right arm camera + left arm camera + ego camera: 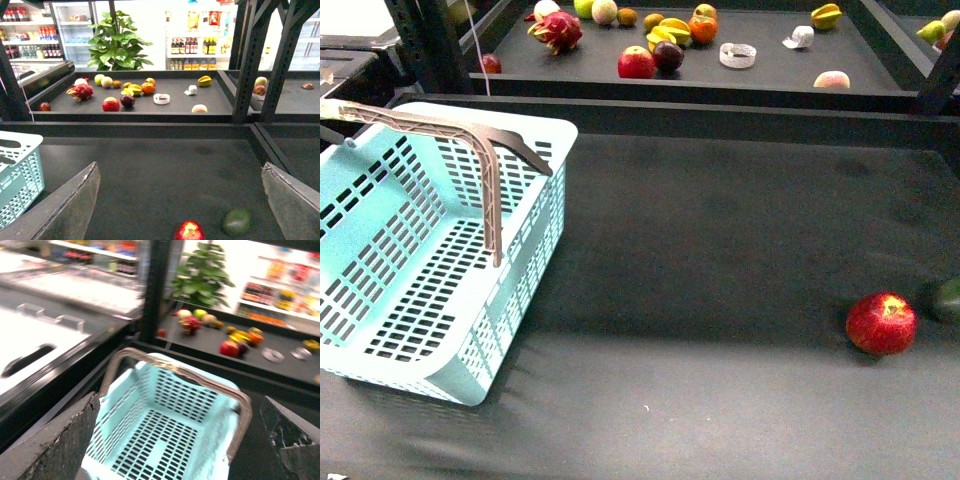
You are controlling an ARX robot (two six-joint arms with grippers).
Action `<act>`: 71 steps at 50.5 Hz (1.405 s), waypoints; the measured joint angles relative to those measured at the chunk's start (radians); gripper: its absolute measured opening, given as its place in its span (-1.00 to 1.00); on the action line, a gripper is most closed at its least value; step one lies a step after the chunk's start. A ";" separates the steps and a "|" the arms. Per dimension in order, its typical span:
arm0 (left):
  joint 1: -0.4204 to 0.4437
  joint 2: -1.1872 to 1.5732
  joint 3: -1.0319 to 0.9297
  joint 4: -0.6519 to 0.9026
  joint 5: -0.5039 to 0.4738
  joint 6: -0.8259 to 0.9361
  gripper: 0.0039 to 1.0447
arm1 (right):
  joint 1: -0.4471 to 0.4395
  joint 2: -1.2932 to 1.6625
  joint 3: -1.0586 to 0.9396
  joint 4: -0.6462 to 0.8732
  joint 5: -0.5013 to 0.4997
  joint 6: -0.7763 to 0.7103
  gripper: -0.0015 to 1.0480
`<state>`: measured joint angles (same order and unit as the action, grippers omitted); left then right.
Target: Pick mango with right arm and hold basket with left
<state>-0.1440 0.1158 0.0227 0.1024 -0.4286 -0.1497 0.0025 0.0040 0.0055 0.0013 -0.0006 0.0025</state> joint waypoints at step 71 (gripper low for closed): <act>-0.028 1.890 0.877 0.507 0.075 -0.940 0.85 | 0.000 0.000 0.000 0.000 0.000 0.000 0.84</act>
<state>-0.1719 2.0060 0.9001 0.6090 -0.3538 -1.0893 0.0021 0.0040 0.0055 0.0013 -0.0010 0.0021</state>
